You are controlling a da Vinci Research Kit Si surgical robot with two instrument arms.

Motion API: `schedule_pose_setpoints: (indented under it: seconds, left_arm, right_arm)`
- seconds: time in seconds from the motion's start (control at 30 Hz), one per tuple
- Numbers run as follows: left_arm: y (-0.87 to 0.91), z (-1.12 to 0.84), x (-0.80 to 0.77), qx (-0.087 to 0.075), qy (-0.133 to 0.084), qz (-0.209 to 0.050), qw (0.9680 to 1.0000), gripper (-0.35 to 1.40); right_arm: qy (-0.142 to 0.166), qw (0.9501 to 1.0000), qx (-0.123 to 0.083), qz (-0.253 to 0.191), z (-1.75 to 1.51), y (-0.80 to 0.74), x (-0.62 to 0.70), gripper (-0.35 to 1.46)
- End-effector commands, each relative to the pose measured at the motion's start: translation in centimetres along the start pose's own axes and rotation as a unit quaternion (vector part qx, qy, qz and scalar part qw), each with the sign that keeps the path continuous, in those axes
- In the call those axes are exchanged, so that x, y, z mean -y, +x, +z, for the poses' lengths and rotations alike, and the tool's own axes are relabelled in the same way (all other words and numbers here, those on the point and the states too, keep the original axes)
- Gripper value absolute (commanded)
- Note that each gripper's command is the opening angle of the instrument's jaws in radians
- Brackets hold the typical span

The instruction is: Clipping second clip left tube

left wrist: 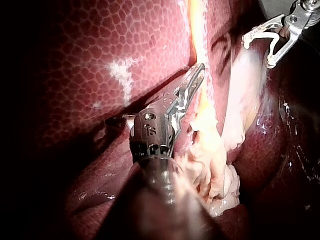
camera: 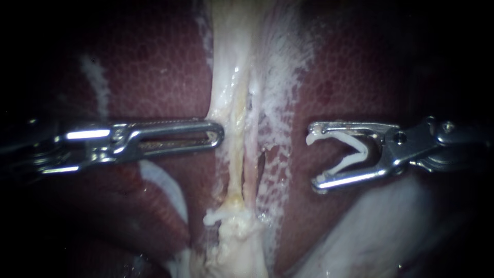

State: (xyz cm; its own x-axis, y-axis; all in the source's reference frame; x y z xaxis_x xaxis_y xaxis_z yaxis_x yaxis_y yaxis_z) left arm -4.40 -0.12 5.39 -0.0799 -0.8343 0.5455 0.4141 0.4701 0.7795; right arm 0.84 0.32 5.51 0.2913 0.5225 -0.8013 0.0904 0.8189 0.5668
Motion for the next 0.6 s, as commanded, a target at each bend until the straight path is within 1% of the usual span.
schedule_pose_setpoints:
  seconds: [0.03,0.07,0.2,0.3,0.37,0.5,0.6]
  left_arm:
    - [-0.01,-0.01,0.01,0.000,0.000,0.000,1.0000,-0.35]
    - [-0.02,-0.02,0.02,-0.001,0.000,-0.001,1.0000,-0.35]
    - [-0.11,-0.09,0.07,-0.002,0.002,-0.003,1.0000,-0.35]
    - [-0.19,-0.15,0.09,-0.003,0.003,-0.006,1.0000,-0.35]
    - [-0.28,-0.23,0.11,-0.005,0.007,-0.008,0.9999,-0.35]
    - [-0.43,-0.37,0.15,0.001,0.006,-0.013,0.9999,-0.35]
    - [-0.53,-0.46,0.23,0.005,0.009,-0.019,0.9998,-0.35]
  right_arm:
    - [0.000,1.0000,0.000,0.000,0.00,-0.01,0.01,0.60]
    - [0.000,1.0000,0.000,-0.004,0.01,-0.01,0.01,0.60]
    - [0.001,0.9999,0.000,0.015,0.08,-0.07,0.03,0.60]
    - [0.006,0.9995,-0.001,0.030,0.21,-0.15,0.04,0.60]
    - [0.012,0.9987,-0.002,0.050,0.37,-0.24,0.06,0.60]
    - [0.022,0.9970,-0.003,0.074,0.68,-0.44,0.07,0.60]
    - [0.030,0.9957,0.003,0.088,0.94,-0.61,0.07,0.60]
